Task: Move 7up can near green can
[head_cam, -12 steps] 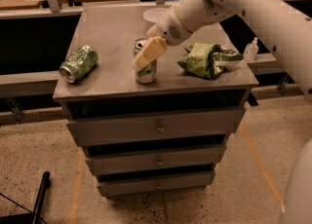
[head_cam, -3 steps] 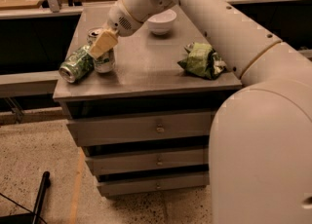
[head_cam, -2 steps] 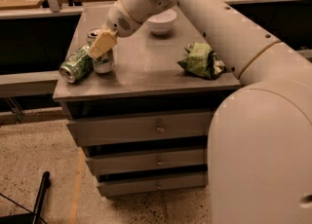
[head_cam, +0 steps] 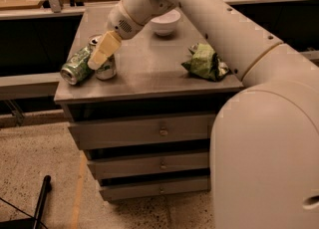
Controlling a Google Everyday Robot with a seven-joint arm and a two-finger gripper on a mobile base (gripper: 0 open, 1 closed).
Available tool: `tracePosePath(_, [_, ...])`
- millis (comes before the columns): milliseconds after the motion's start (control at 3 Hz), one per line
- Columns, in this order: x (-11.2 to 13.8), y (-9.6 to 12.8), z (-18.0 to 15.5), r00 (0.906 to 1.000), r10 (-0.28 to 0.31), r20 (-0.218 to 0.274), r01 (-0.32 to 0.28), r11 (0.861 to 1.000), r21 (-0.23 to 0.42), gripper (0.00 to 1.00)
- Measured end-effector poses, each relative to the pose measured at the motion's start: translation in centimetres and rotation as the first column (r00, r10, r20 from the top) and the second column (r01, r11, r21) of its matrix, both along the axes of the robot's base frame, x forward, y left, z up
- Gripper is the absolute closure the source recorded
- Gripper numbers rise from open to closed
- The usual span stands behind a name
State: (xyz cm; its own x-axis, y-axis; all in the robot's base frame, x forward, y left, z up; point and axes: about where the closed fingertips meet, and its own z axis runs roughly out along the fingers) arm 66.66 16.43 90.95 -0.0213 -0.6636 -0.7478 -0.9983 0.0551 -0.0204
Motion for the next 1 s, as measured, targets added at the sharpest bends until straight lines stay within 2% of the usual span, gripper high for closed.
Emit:
tracePosePath(333, [0.0, 0.0, 0.0, 1.0, 0.0, 0.0, 0.0, 1.0, 0.0, 0.0])
tracePosePath(667, [-0.2, -1.7, 3.1, 0.9989, -0.002, 0.046, -0.001, 0.998, 0.065, 0.0])
tracePosePath(1000, [-1.1, -5.5, 8.3, 0.9891, -0.054, 0.137, 0.036, 0.991, 0.131, 0.0])
